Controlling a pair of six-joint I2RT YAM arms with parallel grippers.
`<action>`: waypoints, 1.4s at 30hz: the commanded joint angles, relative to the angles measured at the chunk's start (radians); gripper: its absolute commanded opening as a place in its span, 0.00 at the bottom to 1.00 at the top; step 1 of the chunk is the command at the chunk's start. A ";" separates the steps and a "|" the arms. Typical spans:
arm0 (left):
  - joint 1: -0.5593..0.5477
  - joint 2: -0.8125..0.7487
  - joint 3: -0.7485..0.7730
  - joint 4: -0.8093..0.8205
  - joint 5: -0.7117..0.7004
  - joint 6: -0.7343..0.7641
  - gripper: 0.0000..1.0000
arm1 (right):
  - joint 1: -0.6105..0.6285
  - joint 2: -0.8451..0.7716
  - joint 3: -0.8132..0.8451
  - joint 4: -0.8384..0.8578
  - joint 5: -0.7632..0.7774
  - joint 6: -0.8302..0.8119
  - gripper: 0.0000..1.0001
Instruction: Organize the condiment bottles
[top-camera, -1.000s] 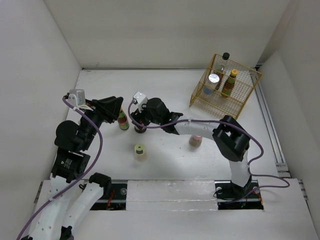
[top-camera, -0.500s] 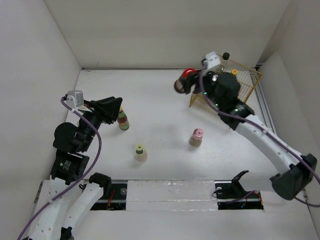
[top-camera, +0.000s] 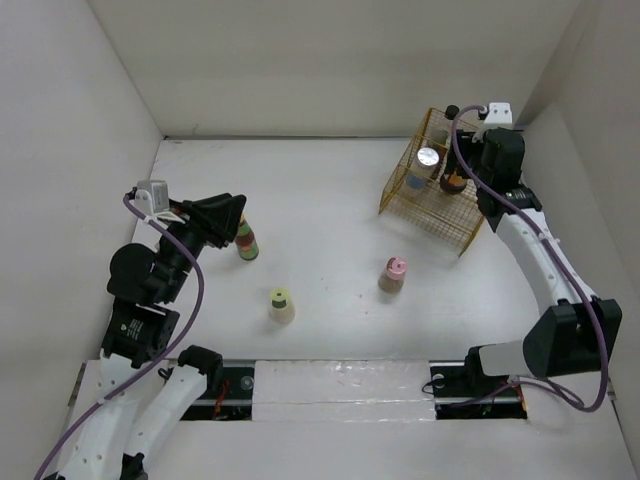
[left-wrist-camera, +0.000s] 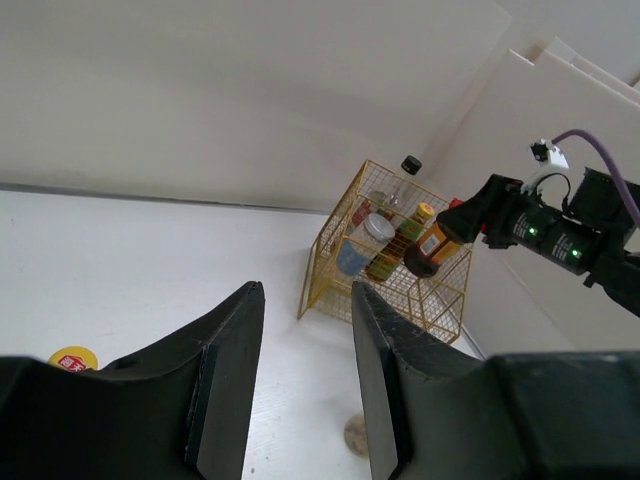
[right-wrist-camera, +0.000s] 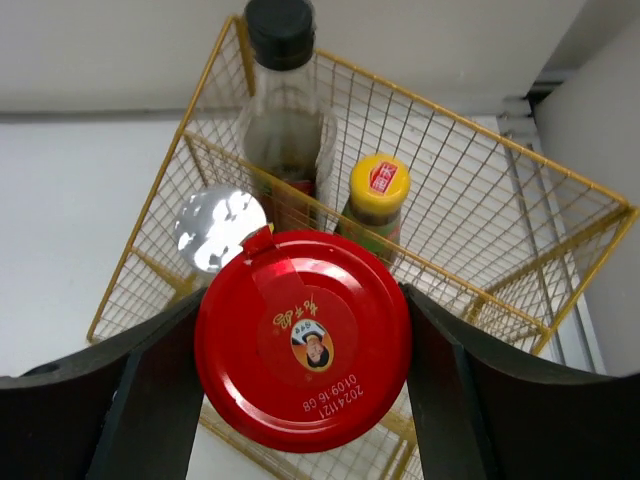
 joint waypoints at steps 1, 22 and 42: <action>0.003 0.014 -0.005 0.060 0.019 -0.006 0.36 | -0.033 0.005 0.139 0.140 -0.004 0.013 0.46; 0.003 0.033 -0.005 0.060 0.028 -0.006 0.36 | -0.053 0.126 -0.030 0.333 0.018 0.091 0.46; 0.003 0.033 -0.005 0.060 0.028 -0.006 0.36 | -0.035 0.103 -0.060 0.313 0.040 0.131 0.92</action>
